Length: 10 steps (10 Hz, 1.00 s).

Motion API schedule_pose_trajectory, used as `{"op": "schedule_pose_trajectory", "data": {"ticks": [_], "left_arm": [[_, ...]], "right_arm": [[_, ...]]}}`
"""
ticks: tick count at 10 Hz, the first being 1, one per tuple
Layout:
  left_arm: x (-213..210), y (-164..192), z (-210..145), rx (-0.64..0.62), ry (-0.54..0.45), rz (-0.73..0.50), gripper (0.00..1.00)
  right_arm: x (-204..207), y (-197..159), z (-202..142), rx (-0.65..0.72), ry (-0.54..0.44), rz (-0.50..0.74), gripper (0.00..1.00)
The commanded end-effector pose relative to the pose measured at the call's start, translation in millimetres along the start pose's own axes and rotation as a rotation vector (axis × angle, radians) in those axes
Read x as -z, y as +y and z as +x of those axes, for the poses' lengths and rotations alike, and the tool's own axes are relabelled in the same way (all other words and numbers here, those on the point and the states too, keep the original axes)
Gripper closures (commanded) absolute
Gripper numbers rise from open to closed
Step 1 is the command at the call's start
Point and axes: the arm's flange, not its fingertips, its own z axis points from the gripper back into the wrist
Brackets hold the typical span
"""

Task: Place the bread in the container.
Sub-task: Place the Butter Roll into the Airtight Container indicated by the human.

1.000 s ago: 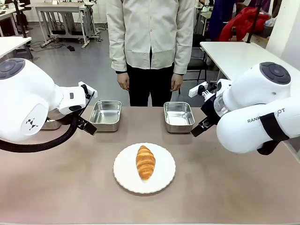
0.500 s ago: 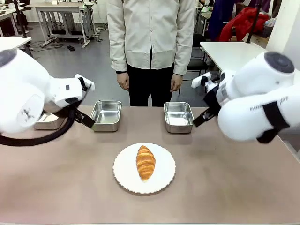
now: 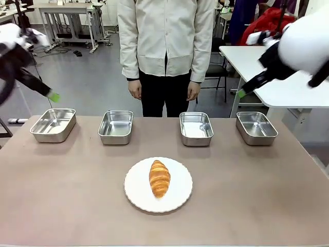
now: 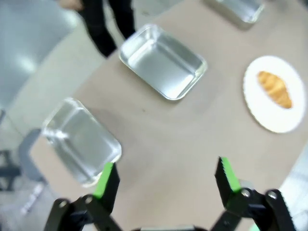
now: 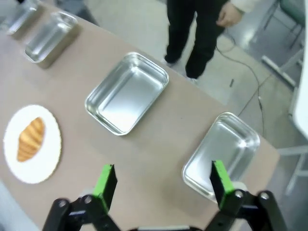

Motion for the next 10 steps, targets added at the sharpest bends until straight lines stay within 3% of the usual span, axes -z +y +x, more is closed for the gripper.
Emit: {"op": "schedule_pose_trajectory", "data": {"ticks": [1, 3, 4, 5, 8, 9, 10], "left_arm": [[-9.1, 58.8, -18.5, 0.134, -0.098, -0.155, 0.0], [-16.9, 95.3, -50.8, 0.242, -0.135, -0.221, 0.0], [-17.4, 95.2, -56.3, 0.22, -0.127, -0.113, 0.0], [-30.5, 69.6, -48.0, 0.196, -0.144, -0.159, 0.0], [-30.5, 69.6, -48.0, 0.196, -0.144, -0.159, 0.0], [-26.3, 79.0, -53.5, 0.212, -0.124, -0.153, 0.0], [-41.9, 100.3, -56.9, 0.195, -0.195, -0.15, 0.0]], "right_arm": [[-9.2, -64.0, -18.8, -0.1, -0.043, 0.191, 0.0], [-18.3, -86.7, -46.5, -0.151, -0.1, 0.239, 0.0], [-22.9, -72.4, -55.7, -0.163, -0.164, 0.262, 0.0], [-30.8, -73.4, -43.1, -0.122, -0.1, 0.194, 0.0], [-30.8, -73.4, -43.1, -0.122, -0.1, 0.194, 0.0], [-29.6, -73.9, -50.2, -0.147, -0.097, 0.21, 0.0], [-38.1, -95.4, -47.5, -0.161, -0.147, 0.221, 0.0]]}}
